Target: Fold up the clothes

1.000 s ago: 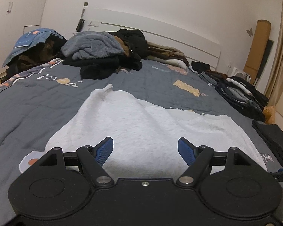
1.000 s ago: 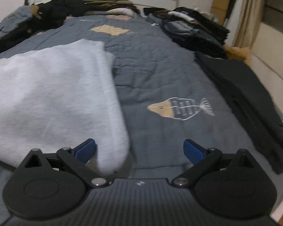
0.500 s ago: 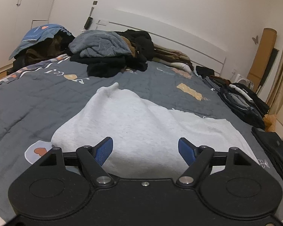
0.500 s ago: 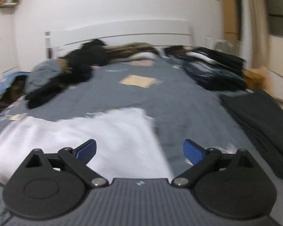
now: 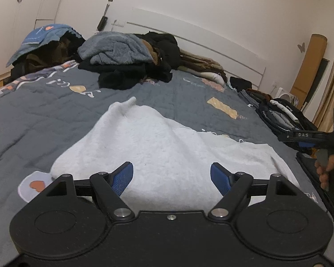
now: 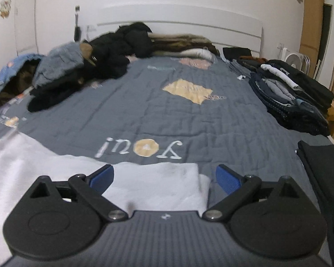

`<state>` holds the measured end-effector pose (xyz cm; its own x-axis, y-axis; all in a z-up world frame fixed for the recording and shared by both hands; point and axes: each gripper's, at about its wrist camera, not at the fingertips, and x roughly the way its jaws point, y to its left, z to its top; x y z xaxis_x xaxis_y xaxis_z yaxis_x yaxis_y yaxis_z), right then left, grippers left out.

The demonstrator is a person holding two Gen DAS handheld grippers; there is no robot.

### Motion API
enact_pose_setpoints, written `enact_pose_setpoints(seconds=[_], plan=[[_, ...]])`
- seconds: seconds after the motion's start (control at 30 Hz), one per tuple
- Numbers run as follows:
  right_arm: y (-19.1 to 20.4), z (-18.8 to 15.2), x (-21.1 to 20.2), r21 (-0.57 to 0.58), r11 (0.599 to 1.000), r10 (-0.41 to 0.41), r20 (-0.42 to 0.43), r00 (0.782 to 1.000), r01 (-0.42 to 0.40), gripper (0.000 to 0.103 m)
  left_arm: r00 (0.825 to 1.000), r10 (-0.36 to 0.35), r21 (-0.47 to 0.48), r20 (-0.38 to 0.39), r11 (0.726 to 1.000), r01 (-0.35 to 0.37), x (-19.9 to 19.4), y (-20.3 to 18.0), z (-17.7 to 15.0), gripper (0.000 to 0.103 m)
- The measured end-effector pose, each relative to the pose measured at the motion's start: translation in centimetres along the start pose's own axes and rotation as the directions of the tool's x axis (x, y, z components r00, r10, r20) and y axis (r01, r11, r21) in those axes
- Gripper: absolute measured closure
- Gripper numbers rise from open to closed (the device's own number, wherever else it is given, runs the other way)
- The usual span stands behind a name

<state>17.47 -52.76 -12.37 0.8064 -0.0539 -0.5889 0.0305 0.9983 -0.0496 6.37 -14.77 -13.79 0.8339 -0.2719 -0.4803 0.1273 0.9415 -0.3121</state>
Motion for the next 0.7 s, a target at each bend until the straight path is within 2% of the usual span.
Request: enact_pose_setpoints(seconds=[0.07,0.2,0.33,0.4,0.47,0.5,0.57,0.6,0.7], plan=[[-0.2,0.3,1.9,-0.005,1.0,-0.006,-0.039,0.999,0.006,0.006,1.0,-0.003,0.002,-0.014,1.0,0.003,0.9,-0.2,-0.1,0.027],[-0.4,0.2,5.4,0.006,0.999,0.037,-0.099,0.994,-0.036,0.007,0.999,-0.008,0.02,-0.04,1.0,0.009,2.1,-0.7,-0.4,0.027],[-0.4,-0.3,8.3,0.056,0.997,0.054,-0.172,0.984,-0.045,0.01,0.999,-0.023,0.06,-0.046,0.998,0.025,2.2,-1.5,-0.7,0.027],[-0.4,-0.5,9.3,0.094,0.995,0.063,-0.192,0.979,-0.045,0.022,0.998,-0.033,0.064,-0.047,0.997,0.036,2.5,-1.8,-0.6,0.027],[-0.6,-0.5,9.8,0.121,0.992,0.045,-0.209,0.977,-0.02,0.058,0.998,-0.039,0.066,-0.053,0.997,0.043,2.8,-2.0,-0.5,0.027],[-0.9,-0.5,9.9,0.134,0.991,0.037,-0.208,0.978,-0.009,0.065,0.998,-0.039,0.07,-0.058,0.997,0.043,3.1,-2.0,-0.5,0.027],[-1.5,-0.4,9.9,0.175,0.985,0.041,-0.2,0.979,-0.005,0.087,0.998,-0.035,0.076,-0.06,0.996,0.04,3.3,-2.1,-0.4,0.027],[-1.9,-0.2,9.7,0.197,0.98,0.054,-0.184,0.981,-0.017,0.093,0.998,-0.033,0.079,-0.06,0.996,0.037,3.4,-2.1,-0.4,0.027],[-3.0,0.9,8.4,0.244,0.97,0.041,-0.11,0.993,-0.013,0.094,0.998,-0.028,0.074,-0.055,0.997,0.032,3.5,-1.9,-0.2,0.027]])
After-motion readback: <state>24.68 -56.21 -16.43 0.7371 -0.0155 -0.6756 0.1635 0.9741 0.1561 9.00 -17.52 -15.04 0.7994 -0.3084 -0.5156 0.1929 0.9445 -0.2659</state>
